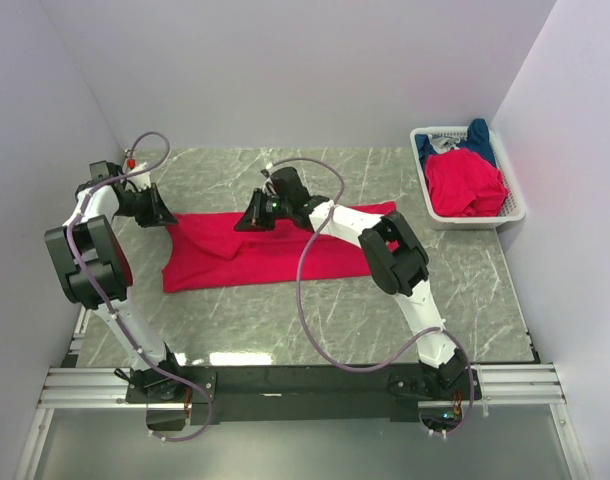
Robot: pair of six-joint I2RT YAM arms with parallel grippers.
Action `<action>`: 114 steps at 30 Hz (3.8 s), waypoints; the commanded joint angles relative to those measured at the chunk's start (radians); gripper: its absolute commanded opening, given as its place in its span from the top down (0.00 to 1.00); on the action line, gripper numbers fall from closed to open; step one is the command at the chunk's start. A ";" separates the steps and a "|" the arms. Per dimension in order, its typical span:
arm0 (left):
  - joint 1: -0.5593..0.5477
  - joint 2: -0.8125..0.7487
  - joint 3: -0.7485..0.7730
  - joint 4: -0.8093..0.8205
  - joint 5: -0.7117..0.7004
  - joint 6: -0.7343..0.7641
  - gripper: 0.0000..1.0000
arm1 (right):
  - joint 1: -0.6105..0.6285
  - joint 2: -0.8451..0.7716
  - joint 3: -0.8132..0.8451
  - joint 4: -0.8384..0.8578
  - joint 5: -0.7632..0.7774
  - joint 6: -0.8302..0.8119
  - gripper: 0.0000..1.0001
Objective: Fold and stack the t-shirts
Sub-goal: Fold the tshirt
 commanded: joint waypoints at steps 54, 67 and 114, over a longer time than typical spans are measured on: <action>-0.610 -0.208 -0.314 0.220 -0.666 0.010 0.52 | -0.372 -0.369 -0.403 -0.796 0.164 -0.908 0.93; -0.702 -0.163 -0.317 0.261 -0.824 0.033 0.46 | -0.398 -0.341 -0.409 -0.797 0.179 -0.921 0.93; -0.415 -0.163 -0.248 0.031 -0.427 -0.062 0.62 | -0.435 -0.163 -0.033 -0.902 0.463 -1.121 0.95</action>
